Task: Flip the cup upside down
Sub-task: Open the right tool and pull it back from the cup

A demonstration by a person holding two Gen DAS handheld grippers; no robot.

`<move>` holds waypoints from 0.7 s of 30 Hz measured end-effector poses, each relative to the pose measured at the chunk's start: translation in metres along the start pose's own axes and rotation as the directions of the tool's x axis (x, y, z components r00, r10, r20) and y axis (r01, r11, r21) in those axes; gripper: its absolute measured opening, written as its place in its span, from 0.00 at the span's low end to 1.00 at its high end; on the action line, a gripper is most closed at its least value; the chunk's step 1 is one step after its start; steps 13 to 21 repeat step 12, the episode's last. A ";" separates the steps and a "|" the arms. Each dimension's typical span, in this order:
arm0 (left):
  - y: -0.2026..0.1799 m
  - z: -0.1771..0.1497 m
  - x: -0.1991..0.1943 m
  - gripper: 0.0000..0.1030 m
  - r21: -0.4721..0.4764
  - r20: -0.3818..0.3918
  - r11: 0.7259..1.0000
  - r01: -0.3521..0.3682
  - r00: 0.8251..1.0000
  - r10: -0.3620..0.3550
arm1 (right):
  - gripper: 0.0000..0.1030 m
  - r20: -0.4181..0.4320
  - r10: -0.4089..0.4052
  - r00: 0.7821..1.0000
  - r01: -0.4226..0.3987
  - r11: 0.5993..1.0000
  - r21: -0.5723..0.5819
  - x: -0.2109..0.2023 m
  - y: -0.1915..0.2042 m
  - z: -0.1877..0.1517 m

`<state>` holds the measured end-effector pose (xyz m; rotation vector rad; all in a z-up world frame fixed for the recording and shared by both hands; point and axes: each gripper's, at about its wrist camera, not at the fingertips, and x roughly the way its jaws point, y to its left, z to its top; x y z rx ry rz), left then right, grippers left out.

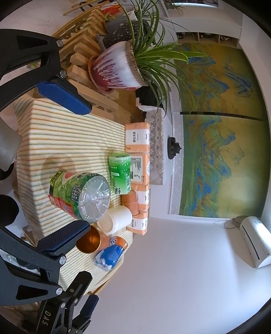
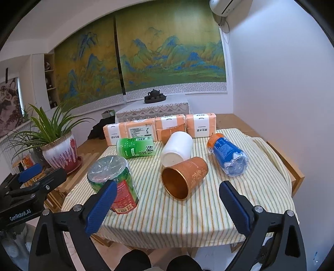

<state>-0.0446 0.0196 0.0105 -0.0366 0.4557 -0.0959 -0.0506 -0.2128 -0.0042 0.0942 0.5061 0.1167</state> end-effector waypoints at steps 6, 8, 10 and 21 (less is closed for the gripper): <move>0.002 -0.001 0.002 0.99 -0.010 -0.007 1.000 0.005 1.000 -0.005 | 0.95 -0.007 0.003 1.000 -0.003 1.000 0.005 0.003 -0.001 0.000; 0.002 -0.001 0.004 0.99 -0.011 -0.011 1.000 0.007 1.000 -0.007 | 0.95 -0.011 0.004 1.000 -0.004 1.000 0.013 0.004 -0.001 -0.001; 0.002 -0.001 0.005 0.99 -0.014 -0.010 1.000 0.010 1.000 -0.010 | 0.95 -0.013 0.001 1.000 0.000 1.000 0.017 0.006 -0.003 -0.002; 0.001 -0.003 0.005 0.99 0.000 -0.002 1.000 -0.001 1.000 0.001 | 0.95 -0.016 0.002 1.000 -0.001 1.000 0.021 0.006 -0.004 -0.003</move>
